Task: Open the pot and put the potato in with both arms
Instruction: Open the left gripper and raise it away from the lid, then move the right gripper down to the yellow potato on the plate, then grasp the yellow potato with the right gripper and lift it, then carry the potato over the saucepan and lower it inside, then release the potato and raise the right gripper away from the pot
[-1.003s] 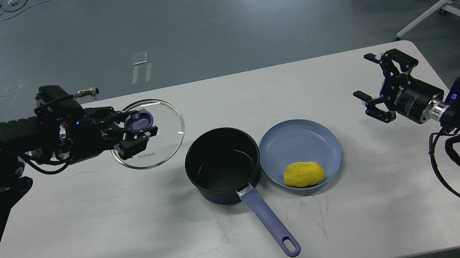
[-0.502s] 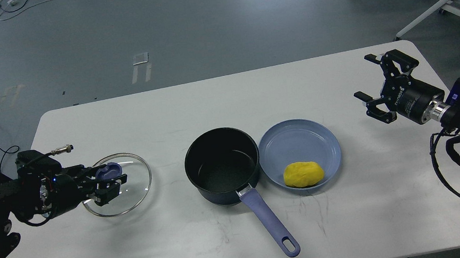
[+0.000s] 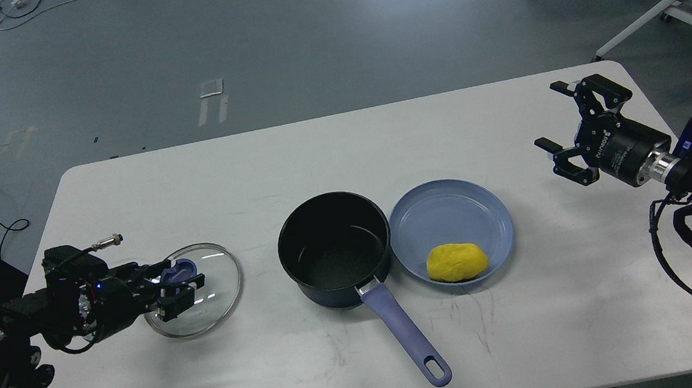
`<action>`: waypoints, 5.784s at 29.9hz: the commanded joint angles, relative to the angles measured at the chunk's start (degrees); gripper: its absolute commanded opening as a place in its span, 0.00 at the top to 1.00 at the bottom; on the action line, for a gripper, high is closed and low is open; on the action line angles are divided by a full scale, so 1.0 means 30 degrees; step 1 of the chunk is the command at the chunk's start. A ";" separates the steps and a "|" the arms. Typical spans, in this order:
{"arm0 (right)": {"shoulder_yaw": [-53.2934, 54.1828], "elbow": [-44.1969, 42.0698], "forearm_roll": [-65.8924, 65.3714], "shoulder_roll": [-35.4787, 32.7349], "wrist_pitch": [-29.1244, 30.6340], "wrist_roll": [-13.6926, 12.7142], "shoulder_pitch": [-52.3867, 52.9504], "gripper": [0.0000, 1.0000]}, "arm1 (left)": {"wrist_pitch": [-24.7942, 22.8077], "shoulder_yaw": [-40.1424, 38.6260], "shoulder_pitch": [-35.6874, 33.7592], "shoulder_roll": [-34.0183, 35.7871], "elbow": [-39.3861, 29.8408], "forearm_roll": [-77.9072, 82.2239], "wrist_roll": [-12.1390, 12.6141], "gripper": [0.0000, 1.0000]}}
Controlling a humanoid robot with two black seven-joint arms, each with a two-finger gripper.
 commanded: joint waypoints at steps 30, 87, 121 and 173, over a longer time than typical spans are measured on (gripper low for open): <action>-2.0122 0.7850 -2.0095 0.4331 -0.2574 0.0000 2.0389 0.00 | -0.4569 -0.1519 -0.2334 0.0127 -0.1609 -2.7595 0.0001 0.02; -2.5722 0.5916 -2.0683 1.1397 -0.8056 0.0000 1.8339 0.50 | -0.5419 -0.1548 -0.2071 0.0215 -0.1961 -2.7683 0.0001 0.02; -2.3408 0.7061 -1.5763 1.1397 -0.8584 0.0000 2.3438 0.52 | -0.6298 -0.2075 -0.2129 0.0450 -0.1990 -2.7683 0.0001 0.02; -1.9719 0.4540 -0.7706 1.1397 -0.9551 0.0000 1.8955 0.01 | -0.6298 -0.2046 -0.1925 -0.0019 -0.1991 -2.7713 0.0001 0.02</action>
